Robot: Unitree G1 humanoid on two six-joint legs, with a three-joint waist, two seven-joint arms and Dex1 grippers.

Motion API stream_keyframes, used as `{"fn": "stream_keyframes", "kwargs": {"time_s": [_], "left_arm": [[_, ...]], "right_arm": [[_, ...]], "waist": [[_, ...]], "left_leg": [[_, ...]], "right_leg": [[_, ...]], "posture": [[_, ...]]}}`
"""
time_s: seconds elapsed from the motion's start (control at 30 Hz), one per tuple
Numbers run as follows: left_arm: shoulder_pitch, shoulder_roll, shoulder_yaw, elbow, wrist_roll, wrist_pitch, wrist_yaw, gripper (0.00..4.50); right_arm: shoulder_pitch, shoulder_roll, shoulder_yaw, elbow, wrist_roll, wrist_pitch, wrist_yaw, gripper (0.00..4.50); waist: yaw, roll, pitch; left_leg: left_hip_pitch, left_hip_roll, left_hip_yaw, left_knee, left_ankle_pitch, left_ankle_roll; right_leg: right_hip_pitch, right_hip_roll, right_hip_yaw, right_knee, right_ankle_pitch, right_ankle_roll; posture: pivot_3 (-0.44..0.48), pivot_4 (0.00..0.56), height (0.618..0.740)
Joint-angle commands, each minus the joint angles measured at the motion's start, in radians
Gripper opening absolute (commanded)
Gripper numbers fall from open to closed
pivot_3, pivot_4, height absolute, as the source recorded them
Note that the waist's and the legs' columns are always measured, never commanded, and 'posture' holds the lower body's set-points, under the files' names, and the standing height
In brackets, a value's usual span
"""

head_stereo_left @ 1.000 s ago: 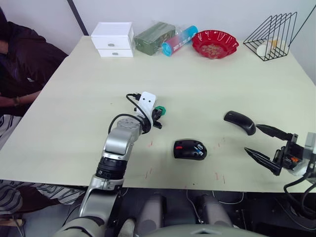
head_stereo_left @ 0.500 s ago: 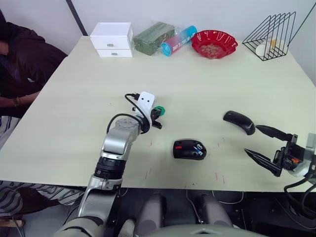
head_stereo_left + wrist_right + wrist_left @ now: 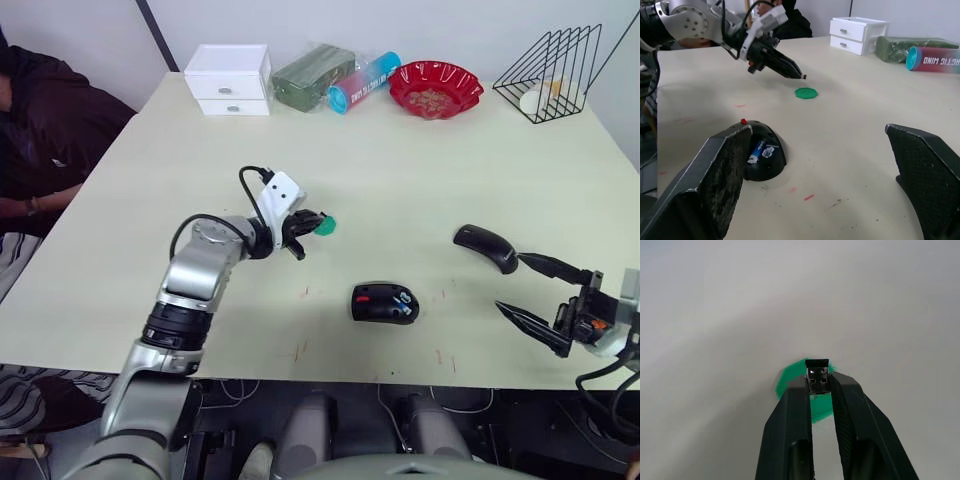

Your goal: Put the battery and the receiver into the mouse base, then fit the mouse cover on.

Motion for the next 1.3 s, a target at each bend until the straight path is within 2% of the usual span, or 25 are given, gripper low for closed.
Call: {"fn": "stream_keyframes", "kwargs": {"time_s": [0.03, 0.2, 0.33, 0.47, 0.6, 0.7, 0.8, 0.9, 1.0, 1.1, 1.2, 1.23, 1.27, 1.3], "left_arm": [[-0.052, 0.036, -0.006, 0.031, -0.043, -0.102, -0.167, 0.09], [-0.093, 0.047, -0.014, 0.068, -0.081, -0.182, -0.337, 0.09], [-0.132, 0.064, -0.075, 0.09, -0.068, -0.329, -0.522, 0.09], [-0.165, 0.032, -0.089, 0.113, -0.08, -0.382, -0.586, 0.09], [-0.194, -0.023, -0.104, 0.106, -0.085, -0.439, -0.623, 0.09], [-0.198, -0.049, -0.109, 0.099, -0.081, -0.465, -0.633, 0.09], [-0.198, -0.062, -0.111, 0.099, -0.082, -0.481, -0.646, 0.09], [-0.206, -0.074, -0.122, 0.105, -0.067, -0.512, -0.65, 0.09], [-0.212, -0.079, -0.125, 0.11, -0.061, -0.529, -0.657, 0.09], [-0.214, -0.077, -0.127, 0.113, -0.055, -0.54, -0.662, 0.09], [-0.216, -0.078, -0.131, 0.113, -0.056, -0.543, -0.666, 0.09], [-0.216, -0.079, -0.132, 0.11, -0.057, -0.543, -0.669, 0.09], [-0.218, -0.08, -0.133, 0.108, -0.057, -0.541, -0.67, 0.09], [-0.219, -0.082, -0.134, 0.107, -0.057, -0.54, -0.67, 0.09]], "right_arm": [[-0.018, -0.017, -0.027, -0.017, 0.027, 0.023, -0.015, 4.5], [-0.045, -0.037, -0.022, -0.039, 0.038, 0.105, -0.07, 4.5], [-0.079, -0.081, -0.011, -0.088, 0.109, 0.238, -0.108, 4.5], [-0.117, -0.112, 0.003, -0.119, 0.161, 0.376, -0.182, 4.5], [-0.227, -0.132, 0.05, -0.192, 0.279, 0.616, -0.394, 4.5], [-0.288, -0.153, 0.072, -0.231, 0.448, 0.818, -0.557, 4.5], [-0.348, -0.148, 0.084, -0.226, 0.574, 0.91, -0.658, 4.5], [-0.42, -0.191, 0.153, -0.135, 0.881, 1.049, -0.877, 4.5], [-0.459, -0.24, 0.246, -0.065, 1.195, 1.036, -1.106, 4.5], [-0.494, -0.191, 0.282, -0.029, 1.28, 1.029, -1.2, 4.5], [-0.533, -0.104, 0.295, 0.007, 1.28, 1.037, -1.286, 3.78], [-0.54, -0.075, 0.29, 0.016, 1.28, 1.04, -1.314, 3.17], [-0.546, -0.05, 0.286, 0.022, 1.28, 1.045, -1.339, 2.93], [-0.549, -0.03, 0.281, 0.027, 1.28, 1.049, -1.359, 2.93]], "waist": [[0.0, 0.0, 0.0], [0.0, 0.0, 0.0], [0.0, 0.0, 0.0], [0.0, 0.0, 0.0], [-0.003, 0.0, 0.0], [-0.002, -0.001, 0.0], [-0.001, -0.001, 0.001], [-0.002, -0.001, 0.001], [0.0, -0.003, 0.002], [-0.002, -0.003, 0.002], [-0.006, -0.005, 0.003], [-0.006, -0.005, 0.003], [-0.006, -0.005, 0.003], [-0.006, -0.005, 0.003]], "left_leg": [[0.0, 0.0, 0.0, 0.0, 0.0, 0.0], [0.0, 0.0, 0.0, 0.0, 0.0, 0.0], [-0.001, 0.0, 0.0, 0.0, 0.0, 0.0], [-0.001, 0.0, 0.0, 0.001, 0.0, 0.0], [-0.001, 0.0, 0.0, 0.001, 0.0, 0.0], [-0.002, 0.0, -0.001, 0.001, 0.0, 0.0], [-0.004, 0.0, -0.001, 0.001, 0.0, 0.0], [-0.004, 0.0, -0.001, 0.001, 0.0, 0.0], [-0.004, 0.001, -0.001, 0.001, 0.0, 0.0], [-0.006, 0.001, -0.002, 0.001, 0.0, 0.001], [-0.006, 0.001, -0.002, 0.002, 0.0, 0.001], [-0.006, 0.001, -0.002, 0.002, 0.0, 0.001], [-0.007, 0.001, -0.002, 0.002, 0.0, 0.001], [-0.007, 0.001, -0.002, 0.002, 0.0, 0.001]], "right_leg": [[0.0, 0.0, 0.0, 0.0, 0.0, 0.0], [0.0, 0.0, 0.0, 0.0, 0.0, 0.0], [0.0, 0.0, 0.0, 0.0, 0.0, 0.0], [0.0, 0.0, 0.0, 0.0, 0.0, 0.0], [-0.001, 0.0, 0.001, 0.0, 0.0, 0.0], [-0.001, 0.0, 0.0, 0.0, 0.0, 0.0], [-0.002, 0.001, -0.001, 0.0, 0.0, 0.0], [-0.003, 0.0, 0.0, -0.001, 0.0, 0.0], [-0.003, 0.0, -0.001, 0.0, 0.0, 0.0], [-0.003, 0.0, -0.001, -0.001, 0.0, 0.0], [-0.004, 0.0, -0.001, -0.001, 0.0, 0.0], [-0.004, 0.001, -0.001, -0.001, 0.0, 0.0], [-0.004, 0.001, -0.001, -0.001, 0.0, 0.0], [-0.004, 0.0, -0.002, 0.0, 0.0, 0.0]], "posture": [[0.0, 0.15, 0.74], [0.0, 0.15, 0.74], [0.0, 0.15, 0.74], [0.0, 0.15, 0.74], [0.0, 0.15, 0.74], [0.0, 0.15, 0.74], [0.0, 0.15, 0.74], [0.0, 0.15, 0.74], [0.0, 0.15, 0.74], [0.0, 0.15, 0.74], [0.0, 0.15, 0.74], [0.0, 0.15, 0.74], [0.0, 0.15, 0.74], [0.0, 0.15, 0.74]]}}
